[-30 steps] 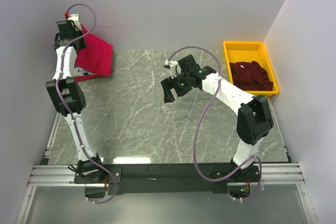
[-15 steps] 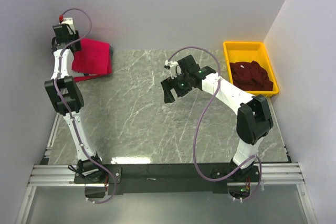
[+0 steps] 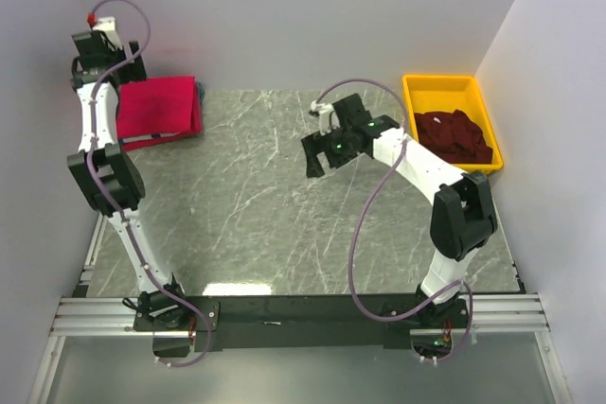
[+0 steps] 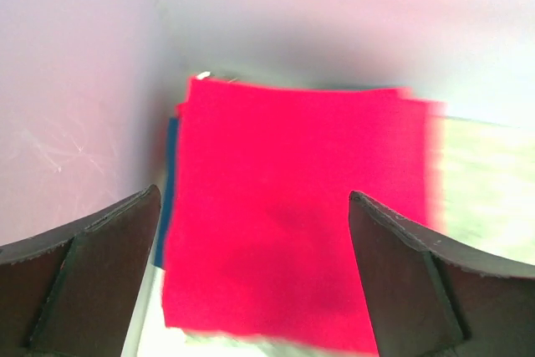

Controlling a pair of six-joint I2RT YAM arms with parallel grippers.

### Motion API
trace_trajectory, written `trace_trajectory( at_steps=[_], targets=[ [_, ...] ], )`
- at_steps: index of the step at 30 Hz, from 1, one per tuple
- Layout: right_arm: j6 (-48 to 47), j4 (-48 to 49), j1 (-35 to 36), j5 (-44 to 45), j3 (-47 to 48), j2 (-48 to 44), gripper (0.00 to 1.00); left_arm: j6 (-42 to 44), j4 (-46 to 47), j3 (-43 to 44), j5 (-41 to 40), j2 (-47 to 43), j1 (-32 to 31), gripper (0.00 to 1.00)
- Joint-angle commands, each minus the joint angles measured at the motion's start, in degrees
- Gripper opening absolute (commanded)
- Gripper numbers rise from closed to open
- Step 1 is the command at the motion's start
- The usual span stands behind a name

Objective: Fold and stack the t-shirts
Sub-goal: Reset both grippers

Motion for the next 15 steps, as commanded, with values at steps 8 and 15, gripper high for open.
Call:
trace_trajectory(
  at_steps=[8, 15],
  targets=[
    [0.4, -0.6, -10.1, 2.2, 0.0, -11.1, 0.98, -4.4, -14.4, -6.0, 18.3, -20.3, -6.2, 0.99],
    [0.5, -3.8, -17.4, -1.8, -7.2, -18.6, 0.98, -1.2, -23.5, -22.0, 19.8, -29.4, -15.1, 0.99]
  ],
)
